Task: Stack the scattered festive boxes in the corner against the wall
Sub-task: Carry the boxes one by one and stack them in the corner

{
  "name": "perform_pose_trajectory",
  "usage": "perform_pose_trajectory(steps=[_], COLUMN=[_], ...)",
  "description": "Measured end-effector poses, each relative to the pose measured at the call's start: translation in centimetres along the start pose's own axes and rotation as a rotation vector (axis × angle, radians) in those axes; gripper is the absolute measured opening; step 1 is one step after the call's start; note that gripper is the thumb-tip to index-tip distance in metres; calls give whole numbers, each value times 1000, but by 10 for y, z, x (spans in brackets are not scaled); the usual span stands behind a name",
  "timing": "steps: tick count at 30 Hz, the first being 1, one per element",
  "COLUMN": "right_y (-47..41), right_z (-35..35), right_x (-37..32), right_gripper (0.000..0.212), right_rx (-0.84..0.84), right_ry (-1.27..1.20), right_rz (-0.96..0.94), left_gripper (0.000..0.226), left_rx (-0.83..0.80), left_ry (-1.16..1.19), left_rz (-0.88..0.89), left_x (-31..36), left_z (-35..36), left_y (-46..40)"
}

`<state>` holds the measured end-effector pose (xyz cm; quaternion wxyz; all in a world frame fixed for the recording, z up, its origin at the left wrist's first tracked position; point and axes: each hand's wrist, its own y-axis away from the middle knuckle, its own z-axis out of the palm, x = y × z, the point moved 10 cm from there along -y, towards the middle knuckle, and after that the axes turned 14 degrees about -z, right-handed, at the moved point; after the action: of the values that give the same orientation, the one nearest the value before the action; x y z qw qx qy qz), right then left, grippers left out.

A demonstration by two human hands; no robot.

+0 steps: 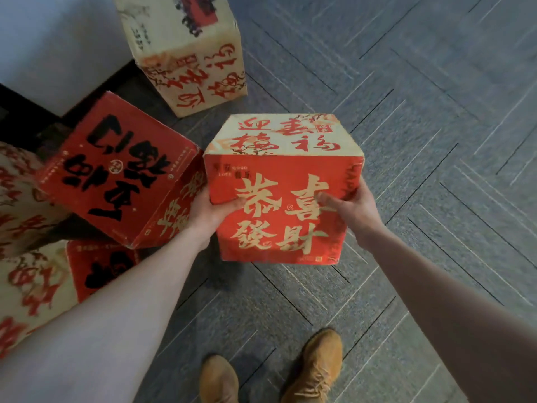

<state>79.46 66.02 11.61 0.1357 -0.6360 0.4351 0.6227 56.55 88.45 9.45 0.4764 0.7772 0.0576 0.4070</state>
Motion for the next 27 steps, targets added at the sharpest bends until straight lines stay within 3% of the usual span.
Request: perform_pose_trajectory(steps=[3,7,15,16,18,22,27], right_y=[0,4,54,81,102,178,281], right_z=[-7,-18,-32,-34,-25,-19,0], right_x=[-65,-181,-488,-558,-614,-775,-946], right_gripper=[57,64,63,63,58,53,63], right_rx=[-27,-12,44,51,-21,-73,-155], right_ry=[30,56,-1,-10,-30,-12,26], right_rz=[-10,-77,-346,-421,-441,-631,-864], left_gripper=[57,62,55,52,51,51,57], left_rx=[-31,-44,-81,-69,-84,30,188], left_ry=[-11,29,2,13,-31,7,53], left_rz=[-4,79,401,472,506,670,834], left_x=[43,140,381,423,457,540,599], left_z=[-18,-50,-141,-169,-191,-274,-369], left_y=[33,95,292,348,393,536,707])
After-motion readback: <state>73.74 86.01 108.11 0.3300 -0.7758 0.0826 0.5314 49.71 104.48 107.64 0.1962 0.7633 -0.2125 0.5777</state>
